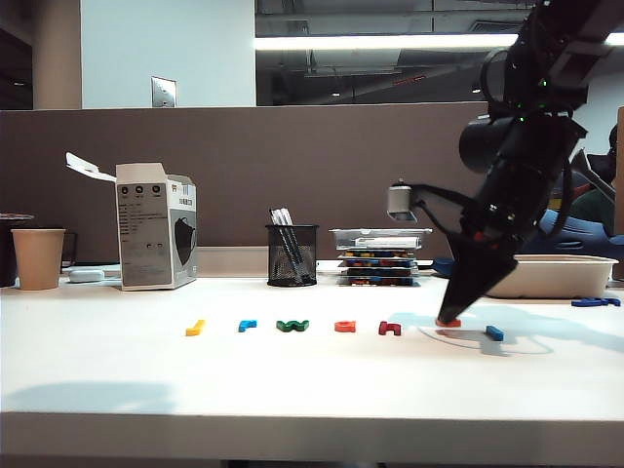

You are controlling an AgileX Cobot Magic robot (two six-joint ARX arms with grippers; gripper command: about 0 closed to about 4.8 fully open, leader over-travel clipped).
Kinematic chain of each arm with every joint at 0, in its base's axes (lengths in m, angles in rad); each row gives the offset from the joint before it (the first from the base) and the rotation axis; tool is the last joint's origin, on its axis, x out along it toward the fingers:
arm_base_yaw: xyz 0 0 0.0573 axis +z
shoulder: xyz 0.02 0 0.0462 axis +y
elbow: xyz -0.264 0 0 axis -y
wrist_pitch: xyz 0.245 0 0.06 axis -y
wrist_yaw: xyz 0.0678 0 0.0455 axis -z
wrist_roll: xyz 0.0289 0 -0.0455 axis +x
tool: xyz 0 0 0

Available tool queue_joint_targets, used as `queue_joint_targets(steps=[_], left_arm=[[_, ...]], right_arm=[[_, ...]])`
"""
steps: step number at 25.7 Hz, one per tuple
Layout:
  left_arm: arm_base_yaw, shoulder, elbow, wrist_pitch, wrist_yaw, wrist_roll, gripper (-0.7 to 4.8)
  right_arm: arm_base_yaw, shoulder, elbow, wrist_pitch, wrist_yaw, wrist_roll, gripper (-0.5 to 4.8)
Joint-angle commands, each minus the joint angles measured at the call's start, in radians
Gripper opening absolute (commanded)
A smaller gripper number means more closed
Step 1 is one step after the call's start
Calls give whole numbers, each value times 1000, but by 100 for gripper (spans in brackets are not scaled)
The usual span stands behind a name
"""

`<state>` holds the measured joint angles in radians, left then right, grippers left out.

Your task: Select the appropriate letters from the row of letter magnets placed on the table to arrange into the word "car".

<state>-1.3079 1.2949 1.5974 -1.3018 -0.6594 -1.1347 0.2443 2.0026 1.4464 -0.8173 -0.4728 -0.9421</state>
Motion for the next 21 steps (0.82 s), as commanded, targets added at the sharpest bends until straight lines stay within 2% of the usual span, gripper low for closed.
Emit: queue_joint_targets(steps=[1,9,15,21], left_arm=[[0,-2,4,2,-11,1,-5],[0,-2,4,2,-11,1,-5],[0,-2,4,2,-10,1,-6],[0,-2,4,2,-11,1,-5]], right_arm=[[1,-10,18,-16,-64,7,104],[34,-16,18,-55,-88,7,104],[101,-20,18,-75,-107,37,103],[165,-21,20,-64,-110,111,103]])
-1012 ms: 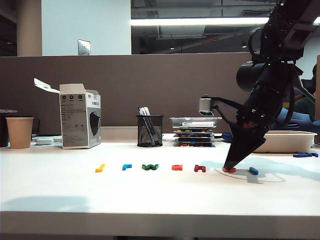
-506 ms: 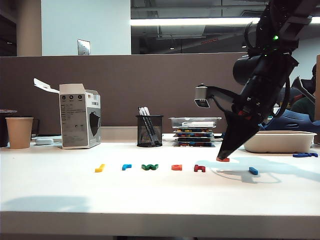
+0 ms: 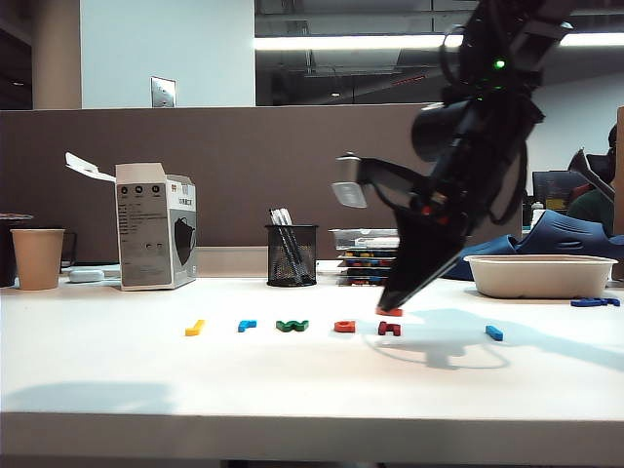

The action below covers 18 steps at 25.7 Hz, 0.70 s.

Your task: Select the appropriate letters from the row of letter magnets placed on the table to arrange into the word "car".

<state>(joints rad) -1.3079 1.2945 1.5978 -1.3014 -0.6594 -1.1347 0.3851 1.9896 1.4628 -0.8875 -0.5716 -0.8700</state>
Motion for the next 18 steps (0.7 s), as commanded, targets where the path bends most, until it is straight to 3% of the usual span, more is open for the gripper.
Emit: queue_joint_targets(steps=[1,18], left_arm=[[0,-2,4,2,-11,1,-5],[0,-2,4,2,-10,1,-5]], right_arm=[[34,-8,4,9,-11,47,103],[201,-8,4,229,-3,430,103]])
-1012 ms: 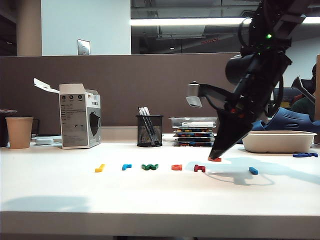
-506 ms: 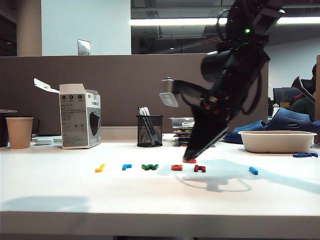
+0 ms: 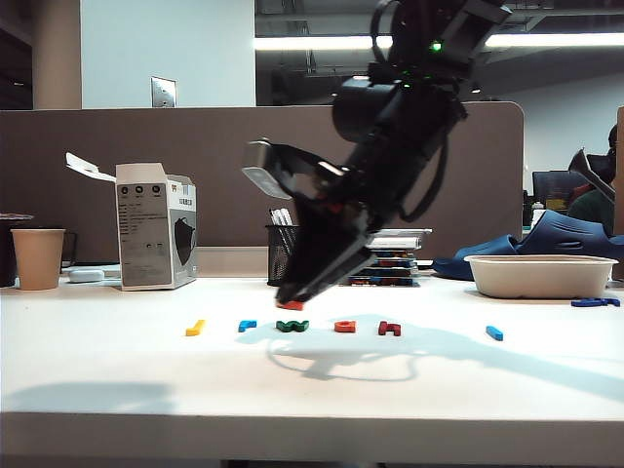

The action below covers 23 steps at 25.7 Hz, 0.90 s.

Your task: Select the appropriate letters from the row of letter magnets placed on the table to arrange into the word "car".

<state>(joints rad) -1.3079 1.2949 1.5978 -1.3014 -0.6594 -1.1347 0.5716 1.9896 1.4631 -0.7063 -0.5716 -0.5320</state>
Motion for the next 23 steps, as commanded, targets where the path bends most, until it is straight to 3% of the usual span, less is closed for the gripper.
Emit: queue_joint_targets(steps=[1,5,23], left_arm=[[0,-2,4,2,-11,1,-5],[0,-2,4,2,-10,1,-5],[0,-2,4,2,-10,1,-5]], right_arm=[[19,-8,3,61,-3,120,103],[35,-8,3,100,20,198,103],[134,-5,3,155,196,270,103]])
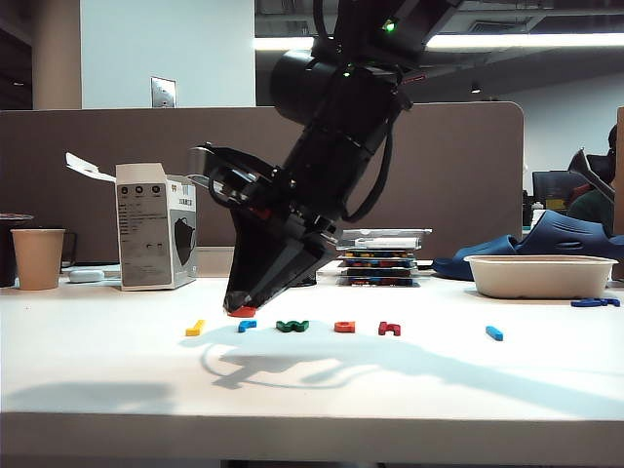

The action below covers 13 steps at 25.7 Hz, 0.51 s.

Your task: Select the appropriate letters from the row of letter magnets placed on the table to arrange into the word "car".

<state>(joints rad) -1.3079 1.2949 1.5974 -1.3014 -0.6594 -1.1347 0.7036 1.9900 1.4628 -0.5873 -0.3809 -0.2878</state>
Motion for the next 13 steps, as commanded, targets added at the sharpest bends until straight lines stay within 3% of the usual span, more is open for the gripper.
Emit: queue_joint_targets(steps=[1,13], left_arm=[[0,-2,4,2,-11,1,-5],[0,-2,4,2,-10,1,-5]], right_arm=[[2,-1,4,42,5,45,103],[27,31,3,43,17,86,103]])
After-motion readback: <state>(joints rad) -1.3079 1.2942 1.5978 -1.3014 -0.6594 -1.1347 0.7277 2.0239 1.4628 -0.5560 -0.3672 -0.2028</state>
